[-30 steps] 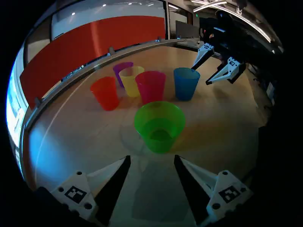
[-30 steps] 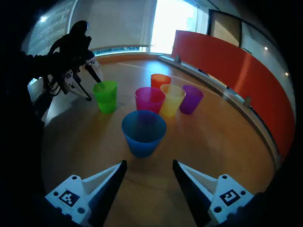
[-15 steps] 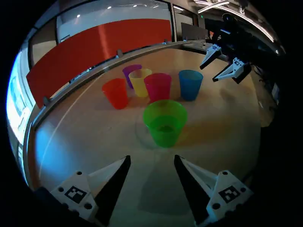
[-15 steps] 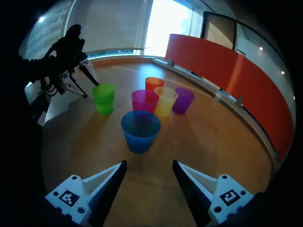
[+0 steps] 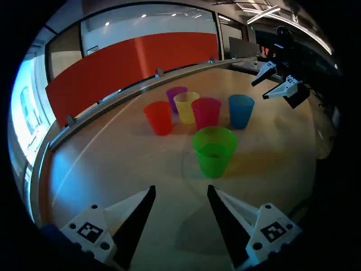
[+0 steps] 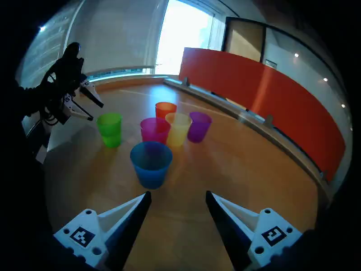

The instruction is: Pour water

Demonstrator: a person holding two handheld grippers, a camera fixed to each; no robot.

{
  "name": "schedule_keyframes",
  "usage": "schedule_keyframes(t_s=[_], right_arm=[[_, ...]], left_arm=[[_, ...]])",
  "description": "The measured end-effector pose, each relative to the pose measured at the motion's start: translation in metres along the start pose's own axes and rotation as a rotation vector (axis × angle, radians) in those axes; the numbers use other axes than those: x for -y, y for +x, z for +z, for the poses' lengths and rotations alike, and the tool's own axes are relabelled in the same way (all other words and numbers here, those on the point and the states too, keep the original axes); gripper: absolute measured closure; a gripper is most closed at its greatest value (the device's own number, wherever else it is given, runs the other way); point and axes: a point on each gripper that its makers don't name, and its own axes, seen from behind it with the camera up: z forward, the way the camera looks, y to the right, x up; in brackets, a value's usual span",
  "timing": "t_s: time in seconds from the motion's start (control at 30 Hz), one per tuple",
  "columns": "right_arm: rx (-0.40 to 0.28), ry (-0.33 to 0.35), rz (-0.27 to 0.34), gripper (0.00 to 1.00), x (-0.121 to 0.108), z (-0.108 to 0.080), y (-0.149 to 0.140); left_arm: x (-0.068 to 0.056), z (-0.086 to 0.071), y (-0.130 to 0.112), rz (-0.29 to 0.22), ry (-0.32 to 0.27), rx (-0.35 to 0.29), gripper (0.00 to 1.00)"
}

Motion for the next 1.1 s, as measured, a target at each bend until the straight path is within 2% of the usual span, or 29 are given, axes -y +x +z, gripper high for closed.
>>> schedule_keyframes(t_s=[0.3, 0.7, 0.9, 1.1], right_arm=[[-0.090, -0.098, 0.075, 0.07, -0.026, -0.012, 0.015], [-0.178, -0.219, 0.082, 0.07, -0.047, -0.025, 0.029], [-0.249, -0.297, 0.117, 0.07, -0.067, -0.031, 0.041], [-0.316, -0.366, 0.157, 0.07, -0.084, -0.041, 0.052]], left_arm=[[0.025, -0.015, 0.016, -0.069, 0.083, -0.075, 0.16], [0.049, -0.022, 0.032, -0.153, 0.154, -0.174, 0.16], [0.062, -0.026, 0.044, -0.224, 0.194, -0.244, 0.16], [0.074, -0.038, 0.057, -0.242, 0.248, -0.313, 0.16]])
